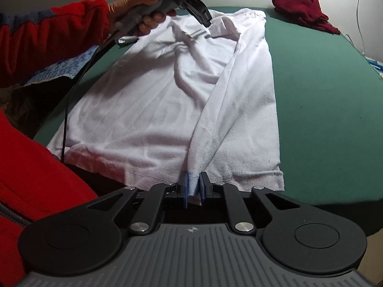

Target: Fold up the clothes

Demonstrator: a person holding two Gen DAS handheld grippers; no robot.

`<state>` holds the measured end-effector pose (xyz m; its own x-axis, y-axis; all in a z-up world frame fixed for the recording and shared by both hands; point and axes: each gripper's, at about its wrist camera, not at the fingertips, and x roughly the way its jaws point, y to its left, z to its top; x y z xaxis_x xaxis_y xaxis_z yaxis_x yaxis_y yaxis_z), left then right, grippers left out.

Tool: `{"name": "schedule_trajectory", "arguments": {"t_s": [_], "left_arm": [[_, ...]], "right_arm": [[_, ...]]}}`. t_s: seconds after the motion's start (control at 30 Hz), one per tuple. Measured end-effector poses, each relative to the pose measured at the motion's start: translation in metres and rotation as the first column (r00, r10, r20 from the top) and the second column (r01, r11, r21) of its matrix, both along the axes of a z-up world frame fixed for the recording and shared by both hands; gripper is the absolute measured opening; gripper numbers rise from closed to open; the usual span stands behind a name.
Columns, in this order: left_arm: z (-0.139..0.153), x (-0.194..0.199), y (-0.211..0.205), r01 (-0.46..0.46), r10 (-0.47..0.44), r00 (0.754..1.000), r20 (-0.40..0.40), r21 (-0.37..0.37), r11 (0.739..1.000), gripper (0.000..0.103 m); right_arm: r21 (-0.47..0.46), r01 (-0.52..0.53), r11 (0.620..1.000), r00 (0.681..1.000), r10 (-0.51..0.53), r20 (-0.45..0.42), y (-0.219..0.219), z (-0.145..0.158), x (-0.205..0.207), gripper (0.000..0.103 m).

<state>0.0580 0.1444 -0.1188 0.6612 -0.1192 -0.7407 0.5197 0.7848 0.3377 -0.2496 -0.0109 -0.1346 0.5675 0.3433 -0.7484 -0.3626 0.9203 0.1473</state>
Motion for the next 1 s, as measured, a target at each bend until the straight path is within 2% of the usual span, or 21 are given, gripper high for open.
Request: {"name": "schedule_trajectory", "arguments": {"t_s": [0.03,0.07,0.17,0.33,0.37,0.4,0.43,0.53,0.73,0.8,0.87,0.9,0.93,1.0], "left_arm": [[-0.004,-0.001,-0.002,-0.003,0.003,1.000,0.007,0.012,1.000,0.034],[-0.008,-0.001,-0.005,-0.008,0.008,1.000,0.015,0.024,1.000,0.037],[-0.018,0.006,-0.012,-0.028,0.026,0.999,0.041,0.055,0.998,0.039],[-0.022,0.014,-0.019,-0.034,0.028,0.997,0.078,0.066,0.997,0.043],[-0.023,0.015,-0.020,-0.034,0.028,0.996,0.083,0.070,0.997,0.041],[-0.022,0.016,-0.020,-0.033,0.027,0.996,0.082,0.068,0.997,0.027],[-0.020,0.017,-0.018,-0.032,0.028,0.997,0.072,0.052,0.998,0.008],[-0.013,0.014,-0.012,-0.074,0.063,0.987,0.150,0.071,0.995,0.005],[0.014,0.015,0.016,-0.118,0.093,0.964,0.248,0.089,0.989,0.005],[0.015,0.020,0.023,-0.138,0.115,0.967,0.228,0.090,0.986,0.004],[0.017,0.012,0.025,-0.100,0.086,0.980,0.181,0.070,0.993,0.004],[0.018,0.006,0.024,-0.074,0.064,0.985,0.158,0.059,0.996,0.005],[0.019,-0.007,0.019,-0.027,0.021,0.990,0.138,0.042,0.999,0.011],[0.020,-0.033,0.008,0.067,-0.068,0.992,0.102,0.009,0.998,0.014]], "right_arm": [[0.018,0.006,1.000,1.000,-0.007,0.017,-0.002,0.005,-0.001,0.014],[0.039,0.014,0.999,0.999,-0.016,0.031,-0.004,0.010,-0.002,0.019],[0.066,0.024,0.998,0.998,-0.028,0.063,-0.006,0.018,-0.003,0.021],[0.037,0.017,0.999,1.000,-0.017,0.022,-0.002,0.007,0.001,0.022],[0.046,0.023,0.999,1.000,-0.023,0.007,-0.003,0.004,0.002,0.022],[0.056,0.031,0.998,0.999,-0.031,-0.008,-0.005,0.000,0.003,0.022],[0.061,0.039,0.997,0.999,-0.038,-0.021,-0.005,-0.002,0.003,0.022],[0.067,0.056,0.996,0.998,-0.053,-0.046,-0.006,-0.005,0.001,0.022],[0.130,0.075,0.989,0.997,-0.076,0.006,-0.018,0.012,-0.005,0.022],[0.118,0.084,0.989,0.996,-0.086,0.009,-0.021,0.011,-0.001,0.022],[0.055,0.104,0.993,0.994,-0.105,0.019,-0.021,0.008,0.001,0.022],[0.008,0.126,0.992,0.992,-0.126,0.030,-0.025,0.007,0.000,0.022],[-0.028,0.153,0.988,0.988,-0.151,0.040,-0.030,0.005,-0.003,0.022],[-0.053,0.199,0.979,0.980,-0.197,0.030,-0.044,0.001,-0.010,0.022]]}}
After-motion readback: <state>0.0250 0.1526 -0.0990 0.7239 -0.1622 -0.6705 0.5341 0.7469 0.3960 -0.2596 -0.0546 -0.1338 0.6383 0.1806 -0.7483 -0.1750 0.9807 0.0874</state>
